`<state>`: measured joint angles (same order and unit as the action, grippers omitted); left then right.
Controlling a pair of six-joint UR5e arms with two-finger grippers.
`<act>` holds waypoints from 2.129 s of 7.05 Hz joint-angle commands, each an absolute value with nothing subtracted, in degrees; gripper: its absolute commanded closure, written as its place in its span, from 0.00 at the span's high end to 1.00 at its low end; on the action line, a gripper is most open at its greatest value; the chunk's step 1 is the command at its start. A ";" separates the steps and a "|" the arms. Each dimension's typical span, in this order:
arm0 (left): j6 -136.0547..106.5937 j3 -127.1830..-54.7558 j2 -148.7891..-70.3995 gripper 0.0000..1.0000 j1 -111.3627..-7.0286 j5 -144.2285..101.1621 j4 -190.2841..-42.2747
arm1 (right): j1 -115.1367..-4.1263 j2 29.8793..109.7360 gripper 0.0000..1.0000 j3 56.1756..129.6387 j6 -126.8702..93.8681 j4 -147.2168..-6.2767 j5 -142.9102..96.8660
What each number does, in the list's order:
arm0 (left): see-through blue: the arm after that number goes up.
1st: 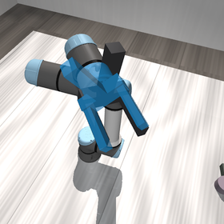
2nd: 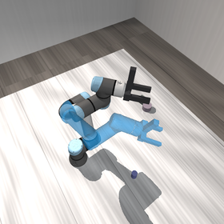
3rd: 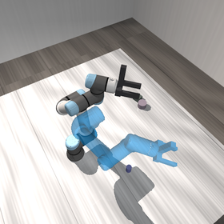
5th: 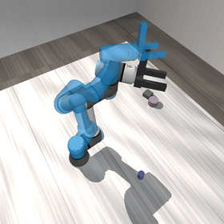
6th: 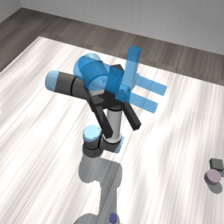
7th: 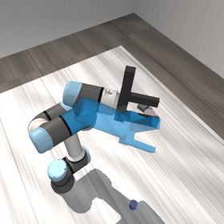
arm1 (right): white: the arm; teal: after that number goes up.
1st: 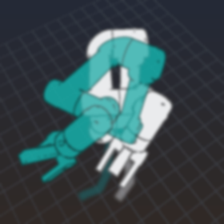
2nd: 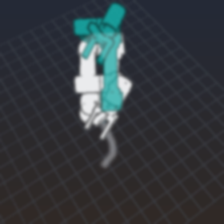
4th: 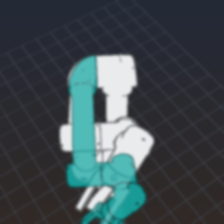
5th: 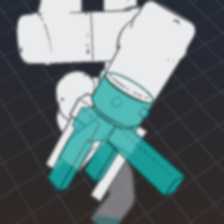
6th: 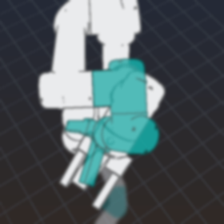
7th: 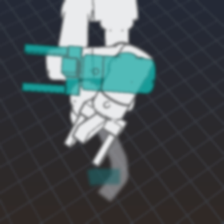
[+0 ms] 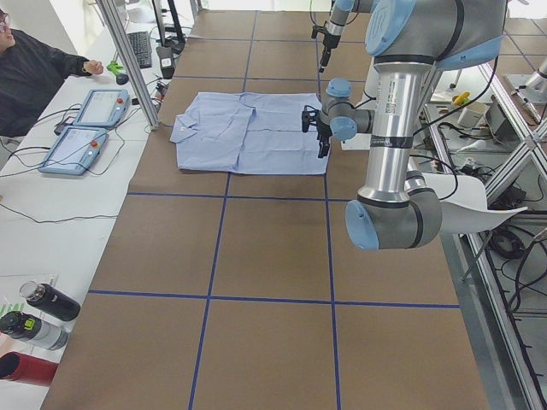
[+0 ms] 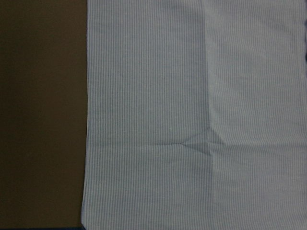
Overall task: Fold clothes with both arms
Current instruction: 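Position both grippers at the hem corners nearest the robot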
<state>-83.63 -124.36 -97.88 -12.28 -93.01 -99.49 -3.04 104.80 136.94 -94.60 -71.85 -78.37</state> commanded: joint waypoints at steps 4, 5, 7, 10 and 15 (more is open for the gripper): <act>-83.41 -116.02 -96.68 0.74 -12.04 -93.16 -108.19 | -2.90 104.50 1.00 136.58 -94.66 -71.63 -77.87; -83.41 -116.02 -96.68 0.68 -12.04 -93.34 -108.19 | -2.90 104.50 1.00 136.58 -94.66 -71.63 -77.87; -83.23 -116.28 -95.80 0.66 -12.04 -93.43 -108.19 | -2.90 104.50 1.00 136.58 -94.66 -71.63 -77.78; -81.39 -116.54 -94.57 0.61 -12.30 -93.43 -108.19 | -2.73 104.50 1.00 136.58 -94.66 -71.63 -77.70; -81.47 -116.72 -94.66 0.46 -12.22 -93.52 -108.28 | -2.37 104.50 1.00 136.58 -94.66 -71.63 -77.52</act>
<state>-81.45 -116.69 -94.65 -12.22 -93.51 -108.28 -2.45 104.50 136.58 -94.66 -71.67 -77.52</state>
